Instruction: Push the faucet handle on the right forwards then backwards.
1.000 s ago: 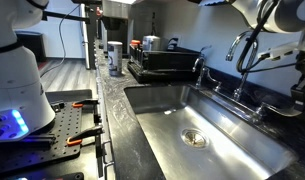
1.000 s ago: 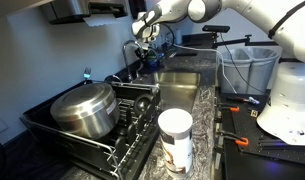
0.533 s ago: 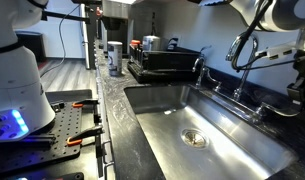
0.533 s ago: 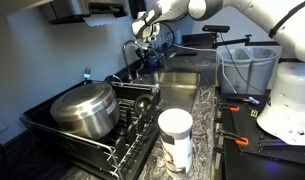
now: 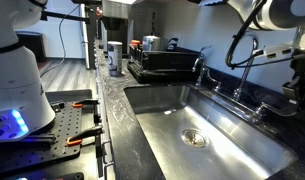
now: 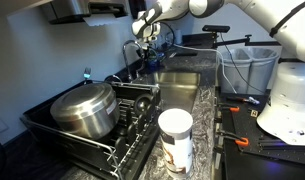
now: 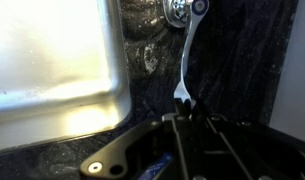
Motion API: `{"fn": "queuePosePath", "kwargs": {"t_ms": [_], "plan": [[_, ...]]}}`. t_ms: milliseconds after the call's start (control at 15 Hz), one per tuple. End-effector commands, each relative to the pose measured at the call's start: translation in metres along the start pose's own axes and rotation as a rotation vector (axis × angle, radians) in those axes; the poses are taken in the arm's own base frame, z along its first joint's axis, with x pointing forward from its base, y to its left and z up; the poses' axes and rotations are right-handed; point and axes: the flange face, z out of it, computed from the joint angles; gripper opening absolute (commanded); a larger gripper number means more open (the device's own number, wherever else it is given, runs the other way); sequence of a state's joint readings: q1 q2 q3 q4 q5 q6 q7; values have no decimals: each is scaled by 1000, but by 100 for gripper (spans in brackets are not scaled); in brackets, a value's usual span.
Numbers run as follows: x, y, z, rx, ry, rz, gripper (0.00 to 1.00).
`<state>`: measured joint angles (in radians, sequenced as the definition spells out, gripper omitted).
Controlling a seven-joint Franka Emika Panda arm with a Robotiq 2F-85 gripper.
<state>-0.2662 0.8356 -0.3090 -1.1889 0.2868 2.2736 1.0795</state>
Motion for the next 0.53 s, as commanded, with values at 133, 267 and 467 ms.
{"fn": "queuePosePath", "kwargs": {"t_ms": [133,267,467], "plan": [[-8,29,-23,-91,-23,-27,3],[-11,30,-25,-99,-25,-17,3],[-13,31,-26,-105,-24,0,3]]}}
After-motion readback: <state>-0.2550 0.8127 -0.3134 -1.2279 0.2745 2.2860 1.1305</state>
